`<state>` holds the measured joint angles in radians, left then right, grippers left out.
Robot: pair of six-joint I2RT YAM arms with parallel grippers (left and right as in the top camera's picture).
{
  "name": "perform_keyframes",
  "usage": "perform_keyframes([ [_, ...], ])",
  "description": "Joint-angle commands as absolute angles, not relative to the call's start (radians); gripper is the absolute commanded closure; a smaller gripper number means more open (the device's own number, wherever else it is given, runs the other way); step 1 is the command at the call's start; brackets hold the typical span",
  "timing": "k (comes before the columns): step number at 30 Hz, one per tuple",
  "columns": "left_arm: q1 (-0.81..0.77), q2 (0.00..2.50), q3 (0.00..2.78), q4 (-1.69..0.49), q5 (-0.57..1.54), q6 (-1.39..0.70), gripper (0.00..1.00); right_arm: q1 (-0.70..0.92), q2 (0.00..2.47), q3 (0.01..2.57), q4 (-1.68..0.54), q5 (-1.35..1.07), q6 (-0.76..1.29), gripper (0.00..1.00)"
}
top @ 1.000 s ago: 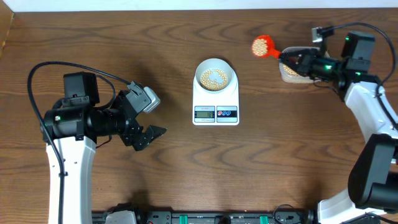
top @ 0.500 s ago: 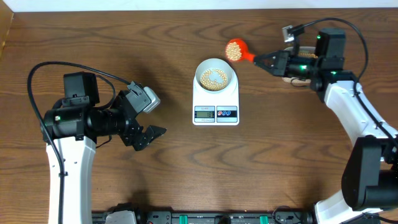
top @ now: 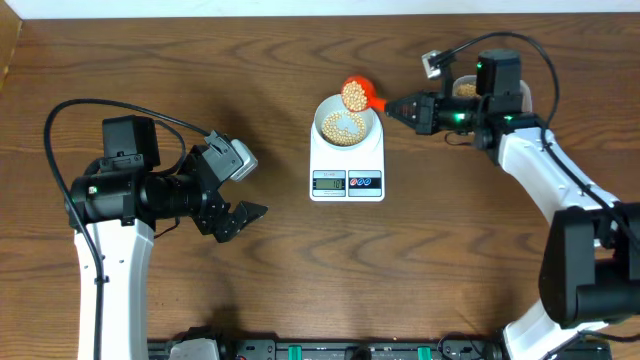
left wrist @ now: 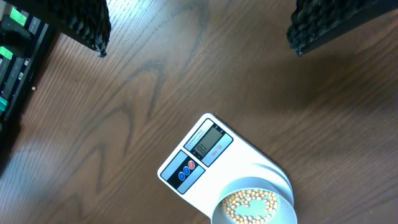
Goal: Scoop item into bowl and weigh 50g on scale
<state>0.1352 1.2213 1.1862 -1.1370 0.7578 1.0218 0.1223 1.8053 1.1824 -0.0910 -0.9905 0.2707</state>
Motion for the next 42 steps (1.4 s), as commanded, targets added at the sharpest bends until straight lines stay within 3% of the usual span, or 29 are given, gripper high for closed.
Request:
perform_keyframes([
  [1, 0.133, 1.215, 1.213, -1.14, 0.774, 1.035, 0.07, 0.134, 1.833, 1.178, -0.09, -1.0, 0.124, 0.99],
  [22, 0.133, 1.215, 1.213, -1.14, 0.774, 1.035, 0.07, 0.154, 1.833, 1.178, -0.105, -0.976, -0.41, 0.99],
  [42, 0.133, 1.214, 1.213, -1.14, 0.774, 1.035, 0.07, 0.165, 1.833, 1.178, -0.104, -0.892, -0.409, 0.99],
])
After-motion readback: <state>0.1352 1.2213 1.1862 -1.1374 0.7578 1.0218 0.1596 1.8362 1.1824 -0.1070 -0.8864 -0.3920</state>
